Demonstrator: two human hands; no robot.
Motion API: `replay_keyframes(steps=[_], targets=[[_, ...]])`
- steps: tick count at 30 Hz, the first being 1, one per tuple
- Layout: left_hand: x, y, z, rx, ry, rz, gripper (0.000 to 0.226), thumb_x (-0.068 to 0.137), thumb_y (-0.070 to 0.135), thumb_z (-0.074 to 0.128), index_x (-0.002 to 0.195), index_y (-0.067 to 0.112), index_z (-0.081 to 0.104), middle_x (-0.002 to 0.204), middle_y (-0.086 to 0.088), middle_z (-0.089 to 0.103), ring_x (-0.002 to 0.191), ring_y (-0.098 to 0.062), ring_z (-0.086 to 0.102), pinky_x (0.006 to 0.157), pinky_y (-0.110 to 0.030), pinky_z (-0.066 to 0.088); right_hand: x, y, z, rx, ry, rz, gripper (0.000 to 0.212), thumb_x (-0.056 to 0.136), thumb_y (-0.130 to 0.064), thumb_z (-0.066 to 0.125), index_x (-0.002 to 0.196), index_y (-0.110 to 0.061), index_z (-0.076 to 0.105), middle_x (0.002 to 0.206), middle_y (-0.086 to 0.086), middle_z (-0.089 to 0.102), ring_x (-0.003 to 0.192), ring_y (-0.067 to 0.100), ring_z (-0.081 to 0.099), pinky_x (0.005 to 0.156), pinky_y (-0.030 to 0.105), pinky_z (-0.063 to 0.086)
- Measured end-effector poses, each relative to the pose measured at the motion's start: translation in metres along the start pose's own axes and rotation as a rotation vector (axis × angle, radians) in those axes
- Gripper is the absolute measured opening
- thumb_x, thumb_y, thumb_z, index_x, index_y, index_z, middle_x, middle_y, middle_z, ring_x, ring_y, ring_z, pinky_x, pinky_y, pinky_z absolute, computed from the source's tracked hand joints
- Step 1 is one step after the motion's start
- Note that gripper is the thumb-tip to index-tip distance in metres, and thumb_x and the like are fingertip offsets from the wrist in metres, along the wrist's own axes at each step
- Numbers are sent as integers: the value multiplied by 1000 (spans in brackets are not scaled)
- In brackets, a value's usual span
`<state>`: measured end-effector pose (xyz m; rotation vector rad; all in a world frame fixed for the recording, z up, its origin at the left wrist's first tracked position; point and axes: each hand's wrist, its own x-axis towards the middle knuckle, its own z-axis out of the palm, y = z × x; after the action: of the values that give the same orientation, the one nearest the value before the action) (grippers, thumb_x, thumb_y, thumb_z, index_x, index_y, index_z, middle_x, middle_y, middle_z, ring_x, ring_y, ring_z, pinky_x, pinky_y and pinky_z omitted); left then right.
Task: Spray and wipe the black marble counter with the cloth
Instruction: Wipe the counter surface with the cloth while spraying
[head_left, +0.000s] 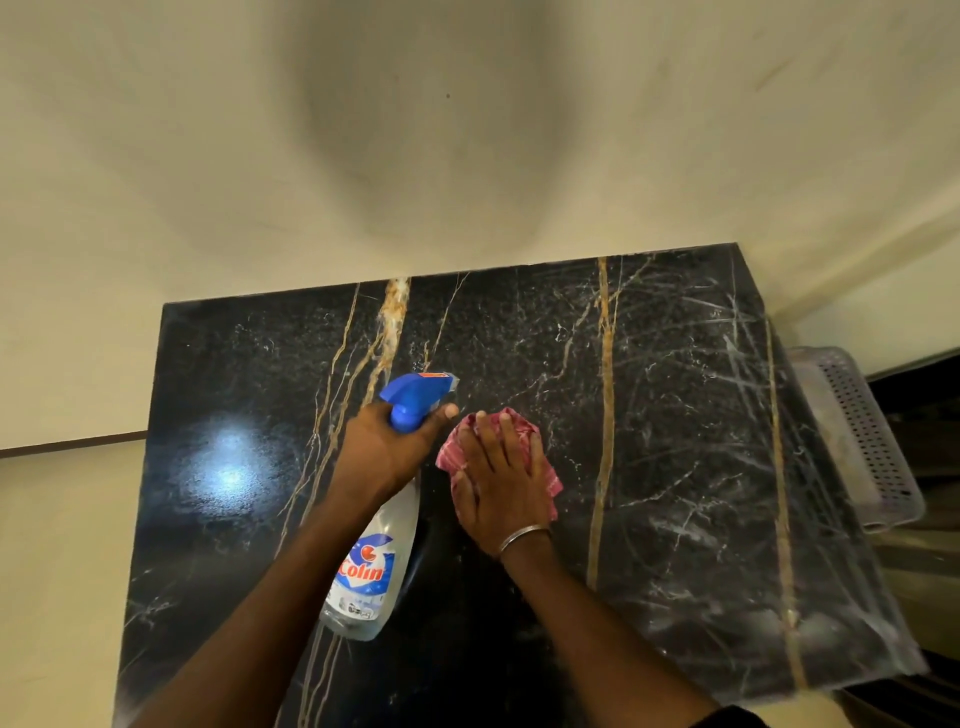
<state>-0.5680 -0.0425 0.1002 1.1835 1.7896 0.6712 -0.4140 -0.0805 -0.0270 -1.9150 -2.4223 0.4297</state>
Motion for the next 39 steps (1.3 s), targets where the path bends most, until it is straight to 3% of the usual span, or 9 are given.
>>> replay_keyframes(steps=[7,11,16,21,24,29,31,33,39], targets=[[-6,-5,-5,-15,-41,21,38,84,42,67,113,21,57,84,3,64,75,-7,62,63,-16,43,18,93,-25,-24,97,284,63,95,-45,28,155,-25,27,162,1,25,151,26,14,119,58,13],[-12,-9,-6,-25,-41,12,40,82,45,67,112,21,57,86,1,65,77,-8,63,64,-16,43,18,84,-20,-12,112,374,64,94,-42,31,155,-23,27,163,4,22,151,30,12,118,61,12],[-22,-13,-2,-18,-3,5,27,81,43,70,99,29,56,81,5,64,73,-5,62,62,-16,43,-8,4,0,-4,48,196,65,98,-44,24,158,-21,12,166,4,9,152,30,1,119,59,5],[-28,-14,2,8,3,22,20,82,45,69,91,31,57,66,2,62,56,-3,59,54,-13,43,-28,-22,11,-20,-24,-31,65,98,-45,31,157,-19,19,165,4,13,152,31,6,119,57,8],[-33,-11,3,13,-13,35,22,86,41,67,97,23,59,68,4,61,57,-2,58,53,-11,41,-31,13,-1,-16,24,76,64,97,-44,31,156,-22,22,164,1,19,152,27,8,119,57,12],[-34,-16,6,19,-41,3,31,83,46,67,97,20,59,83,-4,67,74,-14,65,69,-26,53,-36,101,-15,-25,102,354,64,93,-43,32,154,-24,29,162,3,25,151,29,13,118,60,15],[-34,-17,7,13,-44,-12,37,81,50,68,100,19,61,86,-7,69,78,-18,67,75,-33,56,-34,107,-16,-23,112,424,65,91,-41,31,153,-22,32,161,5,27,150,31,15,117,61,14],[-36,-15,9,-1,-53,-20,36,83,47,68,102,18,60,86,-6,68,77,-17,66,72,-28,55,-34,92,-14,-7,128,493,65,92,-41,29,154,-20,30,161,6,26,150,33,15,117,61,14],[-43,-11,14,22,-26,1,24,84,43,69,91,23,57,76,-5,65,67,-14,62,63,-23,50,-57,0,11,39,55,281,66,99,-44,23,158,-20,8,166,6,5,152,31,1,118,61,9]])
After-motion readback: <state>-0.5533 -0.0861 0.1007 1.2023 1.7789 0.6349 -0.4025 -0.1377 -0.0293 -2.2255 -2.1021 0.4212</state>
